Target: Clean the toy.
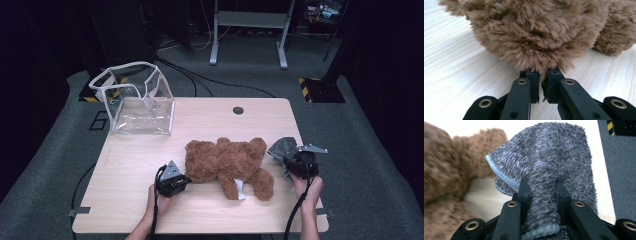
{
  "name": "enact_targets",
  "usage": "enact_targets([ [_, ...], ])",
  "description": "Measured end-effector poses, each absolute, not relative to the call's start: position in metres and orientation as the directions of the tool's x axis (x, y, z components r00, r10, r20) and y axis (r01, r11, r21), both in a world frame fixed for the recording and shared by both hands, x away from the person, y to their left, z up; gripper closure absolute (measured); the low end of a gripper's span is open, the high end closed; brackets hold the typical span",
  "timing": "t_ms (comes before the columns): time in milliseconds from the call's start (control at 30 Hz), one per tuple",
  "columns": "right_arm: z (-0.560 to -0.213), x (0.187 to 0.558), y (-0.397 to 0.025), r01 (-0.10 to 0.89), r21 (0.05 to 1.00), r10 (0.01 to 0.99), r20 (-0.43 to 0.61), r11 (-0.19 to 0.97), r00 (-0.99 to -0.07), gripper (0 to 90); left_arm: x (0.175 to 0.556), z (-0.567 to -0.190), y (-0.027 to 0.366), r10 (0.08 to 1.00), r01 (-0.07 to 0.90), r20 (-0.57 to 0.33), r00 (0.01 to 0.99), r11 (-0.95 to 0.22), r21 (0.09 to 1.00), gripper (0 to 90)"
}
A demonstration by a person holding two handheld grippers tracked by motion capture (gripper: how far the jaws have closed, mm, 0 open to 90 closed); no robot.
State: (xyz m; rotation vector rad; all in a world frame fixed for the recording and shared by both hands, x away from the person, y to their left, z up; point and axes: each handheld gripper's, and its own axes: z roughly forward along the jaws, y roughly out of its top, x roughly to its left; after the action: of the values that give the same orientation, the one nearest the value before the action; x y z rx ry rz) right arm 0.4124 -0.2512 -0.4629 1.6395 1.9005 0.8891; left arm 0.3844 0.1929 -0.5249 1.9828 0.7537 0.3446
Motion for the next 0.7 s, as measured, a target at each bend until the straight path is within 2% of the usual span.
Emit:
enact_targets([
  [400, -0.413, 0.418, -0.223, 0.602, 0.787, 0.964, 0.034, 0.136, -0.263, 72.4, 0.385, -0.525, 0.193, 0.635, 0.370, -0.070, 0.770, -0.354, 0.859, 83.9],
  [700, -0.389, 0.418, -0.198, 0.554, 0.815, 0.938, 0.041, 0.168, -0.345, 72.4, 0.384, -0.525, 0.193, 0.636, 0.364, -0.063, 0.769, -0.355, 0.861, 83.9],
])
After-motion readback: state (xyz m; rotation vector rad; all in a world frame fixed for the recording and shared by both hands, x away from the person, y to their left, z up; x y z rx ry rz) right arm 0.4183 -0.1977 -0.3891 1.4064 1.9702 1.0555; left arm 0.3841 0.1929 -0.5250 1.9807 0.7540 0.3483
